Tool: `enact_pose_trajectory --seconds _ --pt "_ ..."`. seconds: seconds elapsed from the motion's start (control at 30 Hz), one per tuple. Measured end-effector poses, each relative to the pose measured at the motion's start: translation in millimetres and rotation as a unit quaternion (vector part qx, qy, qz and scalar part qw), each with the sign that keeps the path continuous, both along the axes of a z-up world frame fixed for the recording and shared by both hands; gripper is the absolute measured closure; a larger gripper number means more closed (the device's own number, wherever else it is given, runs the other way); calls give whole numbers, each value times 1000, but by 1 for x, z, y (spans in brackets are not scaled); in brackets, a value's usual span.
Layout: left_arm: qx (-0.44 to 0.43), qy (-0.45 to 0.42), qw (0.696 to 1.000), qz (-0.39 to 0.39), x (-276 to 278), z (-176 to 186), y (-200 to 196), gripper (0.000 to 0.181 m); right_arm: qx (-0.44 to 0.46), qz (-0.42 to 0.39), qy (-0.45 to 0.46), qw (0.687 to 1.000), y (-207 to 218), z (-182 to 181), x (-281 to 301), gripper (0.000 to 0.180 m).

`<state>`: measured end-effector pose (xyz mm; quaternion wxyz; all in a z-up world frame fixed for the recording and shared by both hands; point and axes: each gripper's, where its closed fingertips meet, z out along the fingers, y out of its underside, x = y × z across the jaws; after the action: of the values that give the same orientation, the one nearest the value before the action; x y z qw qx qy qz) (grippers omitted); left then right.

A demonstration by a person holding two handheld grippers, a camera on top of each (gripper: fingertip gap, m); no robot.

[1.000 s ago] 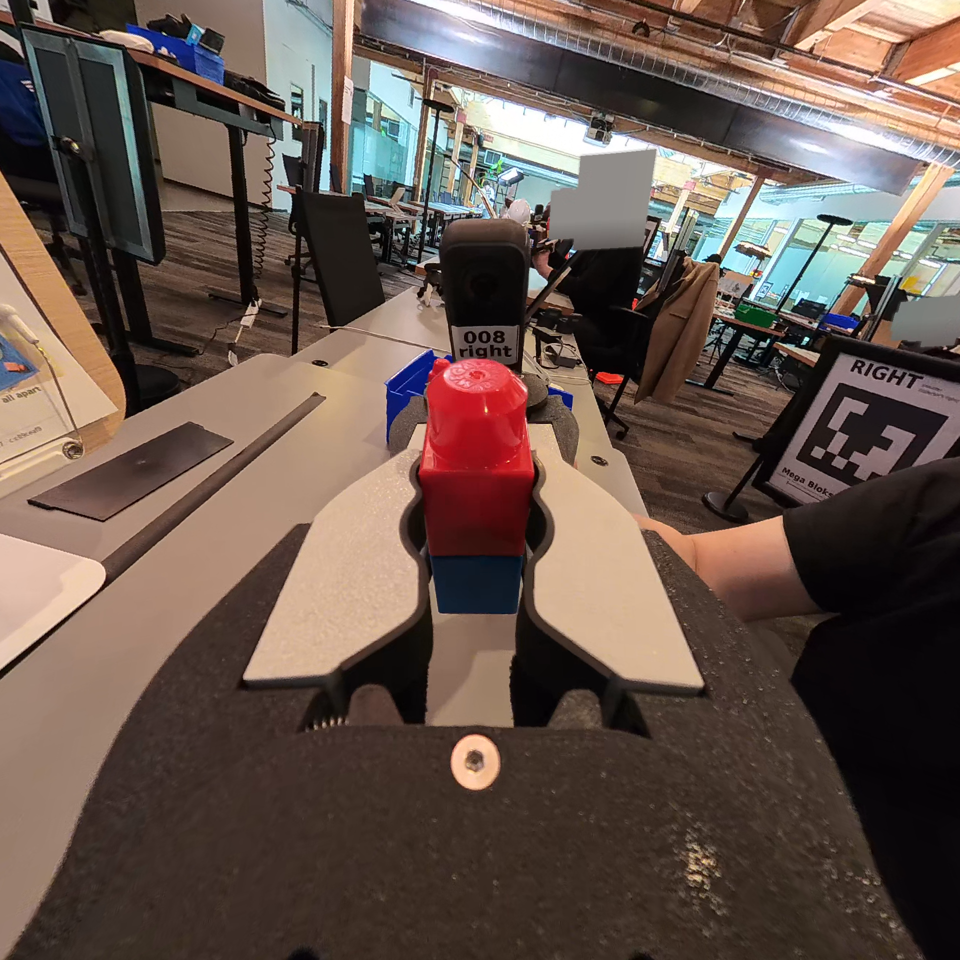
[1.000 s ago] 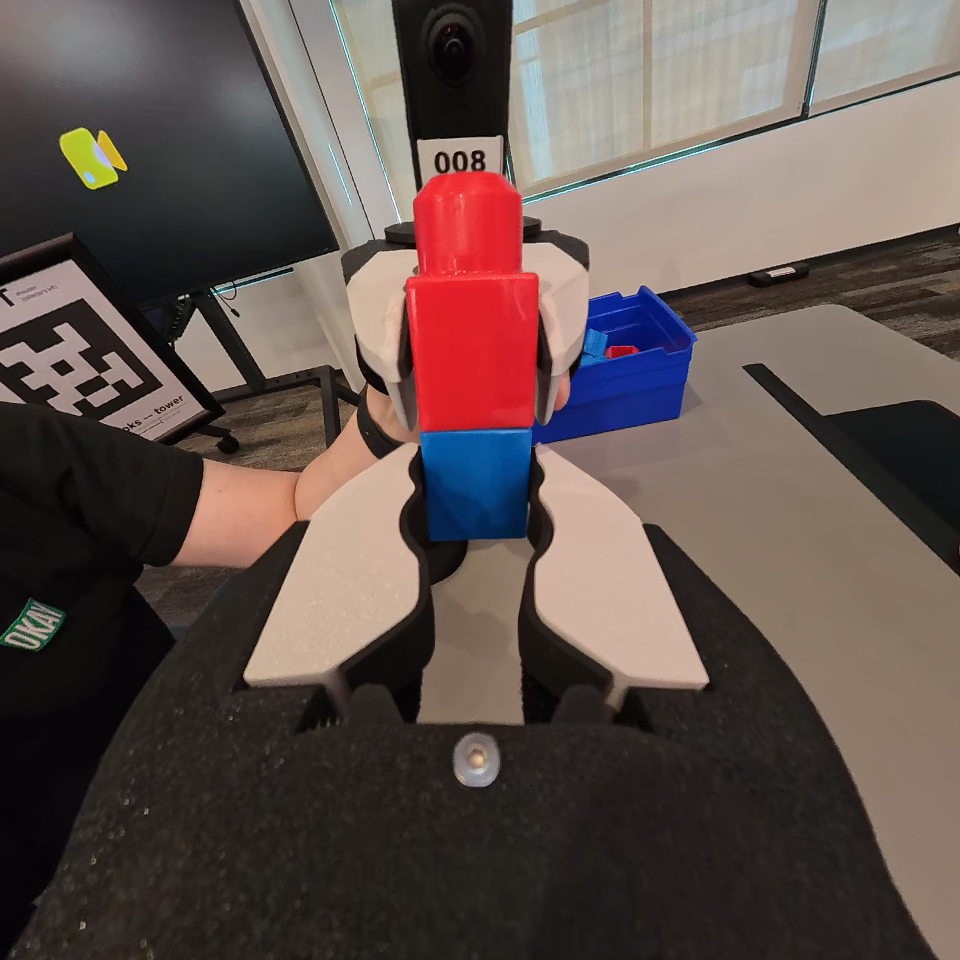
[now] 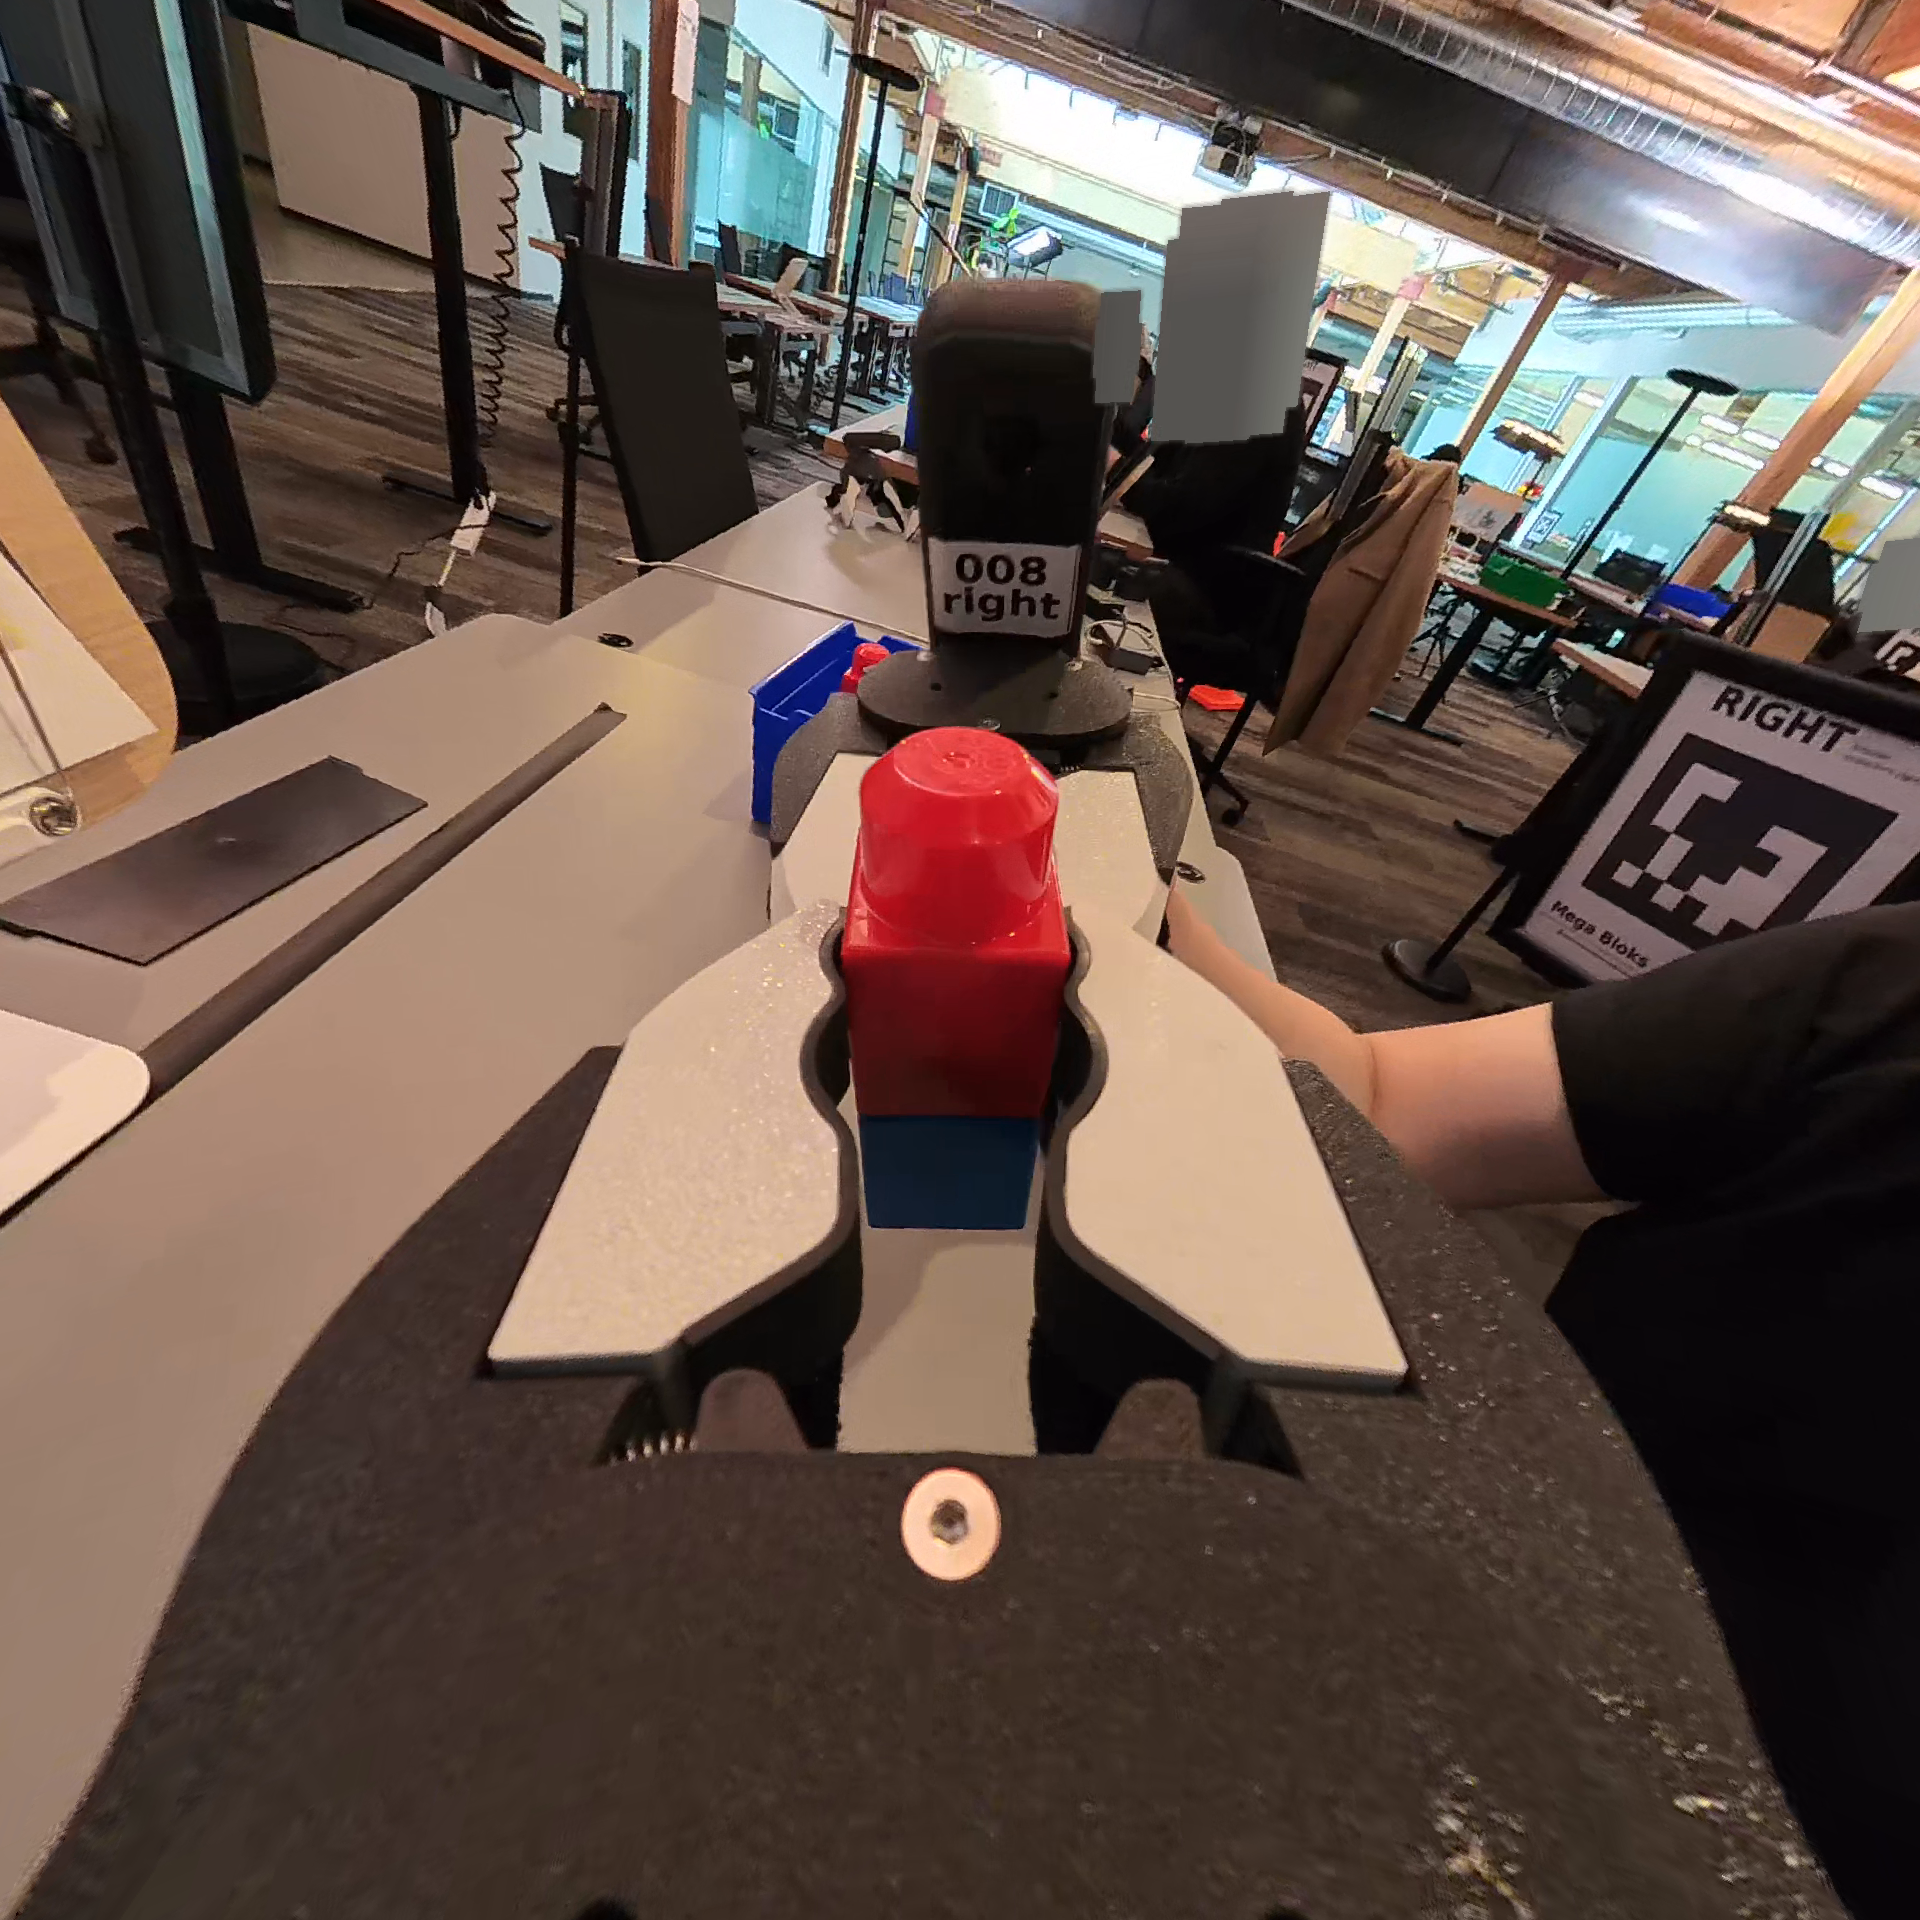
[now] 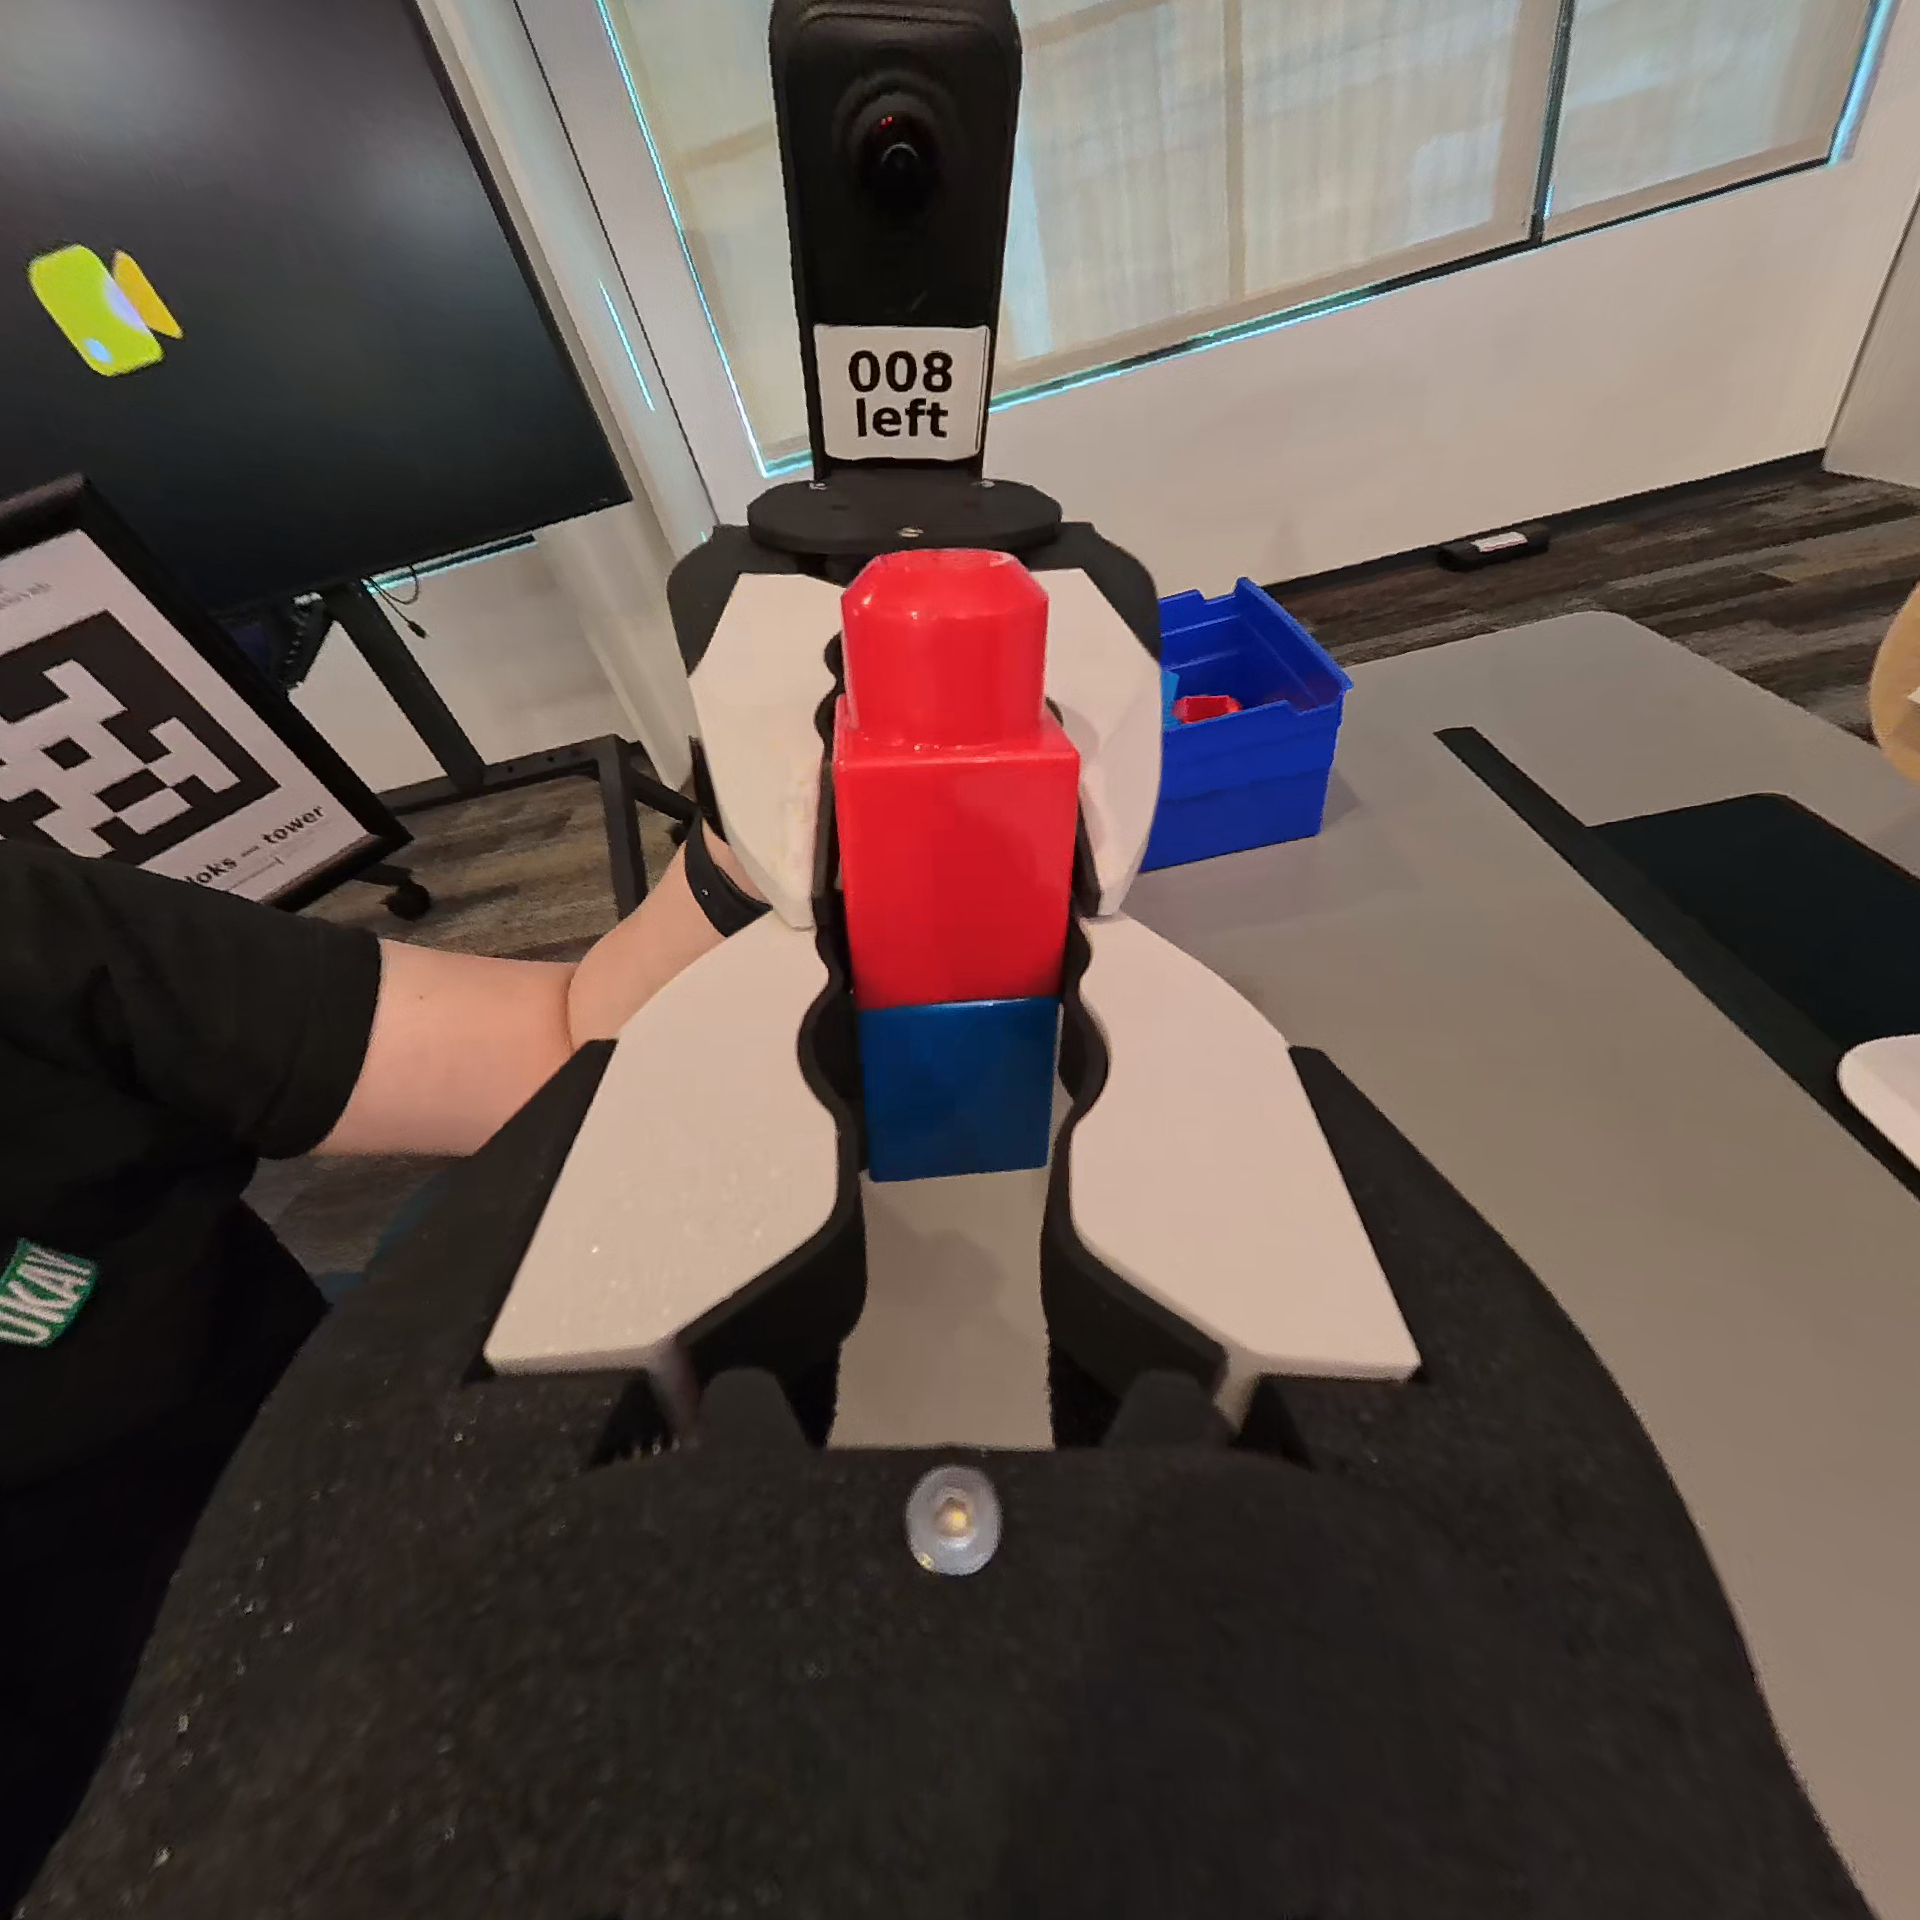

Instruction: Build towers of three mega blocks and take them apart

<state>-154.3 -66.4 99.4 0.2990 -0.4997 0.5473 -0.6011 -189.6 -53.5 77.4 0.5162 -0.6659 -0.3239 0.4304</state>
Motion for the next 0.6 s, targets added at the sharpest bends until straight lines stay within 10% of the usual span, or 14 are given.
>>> enact_pose_trajectory --seconds 0.3,0.6 --pt "-53 -57 997 25 -21 31 14 122 -34 129 196 972 -20 33 12 144" --pt "39 8 999 33 8 5 -18 119 102 83 231 964 -29 63 37 144"
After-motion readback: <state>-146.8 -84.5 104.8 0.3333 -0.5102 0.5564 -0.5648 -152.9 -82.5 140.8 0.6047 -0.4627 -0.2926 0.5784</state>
